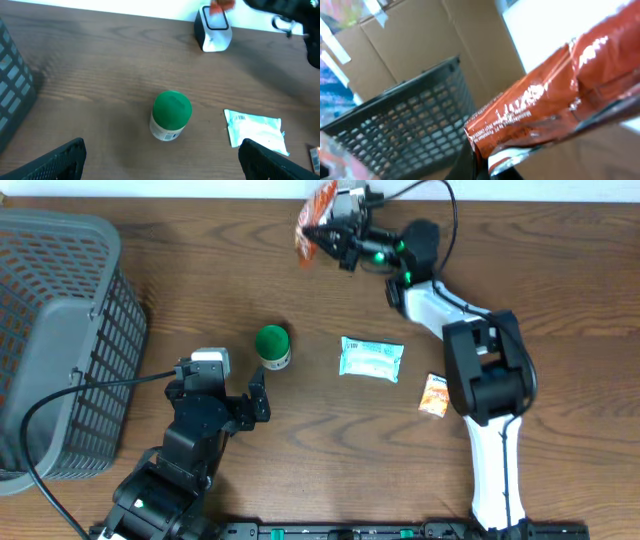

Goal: Scan the item barcode

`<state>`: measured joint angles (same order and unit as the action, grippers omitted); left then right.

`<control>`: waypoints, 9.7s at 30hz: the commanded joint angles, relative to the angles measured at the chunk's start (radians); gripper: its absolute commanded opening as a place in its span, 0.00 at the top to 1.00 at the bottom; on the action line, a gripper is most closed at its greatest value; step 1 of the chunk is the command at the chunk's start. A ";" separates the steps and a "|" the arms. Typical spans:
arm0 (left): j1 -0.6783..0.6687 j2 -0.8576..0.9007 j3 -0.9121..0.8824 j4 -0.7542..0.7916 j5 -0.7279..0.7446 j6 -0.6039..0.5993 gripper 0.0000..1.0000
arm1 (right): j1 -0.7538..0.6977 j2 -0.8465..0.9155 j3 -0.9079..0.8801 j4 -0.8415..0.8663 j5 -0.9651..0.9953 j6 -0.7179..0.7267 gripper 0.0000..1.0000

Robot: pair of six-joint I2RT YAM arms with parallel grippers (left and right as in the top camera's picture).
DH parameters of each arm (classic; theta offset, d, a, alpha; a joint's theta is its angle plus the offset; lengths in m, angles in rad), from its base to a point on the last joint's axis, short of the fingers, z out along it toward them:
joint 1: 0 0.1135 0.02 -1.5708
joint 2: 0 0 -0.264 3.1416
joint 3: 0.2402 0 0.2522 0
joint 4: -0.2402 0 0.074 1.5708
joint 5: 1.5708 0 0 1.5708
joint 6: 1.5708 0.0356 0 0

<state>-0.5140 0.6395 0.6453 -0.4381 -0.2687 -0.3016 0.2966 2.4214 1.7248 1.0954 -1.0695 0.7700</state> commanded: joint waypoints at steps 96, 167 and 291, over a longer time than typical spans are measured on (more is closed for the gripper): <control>0.004 -0.001 0.002 0.004 -0.013 0.013 0.02 | -0.161 0.457 0.385 -0.119 -0.042 1.162 0.99; 0.004 -0.001 0.002 0.004 -0.013 0.013 0.02 | -0.801 -0.603 -0.504 -1.740 1.859 -0.287 0.99; 0.004 -0.001 0.002 0.004 -0.013 0.013 0.02 | -0.045 -0.780 -0.512 -2.303 1.164 0.412 0.01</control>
<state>-0.5137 0.6395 0.6449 -0.4377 -0.2684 -0.3016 0.2527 1.6169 1.2137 -1.2068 0.0109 1.1286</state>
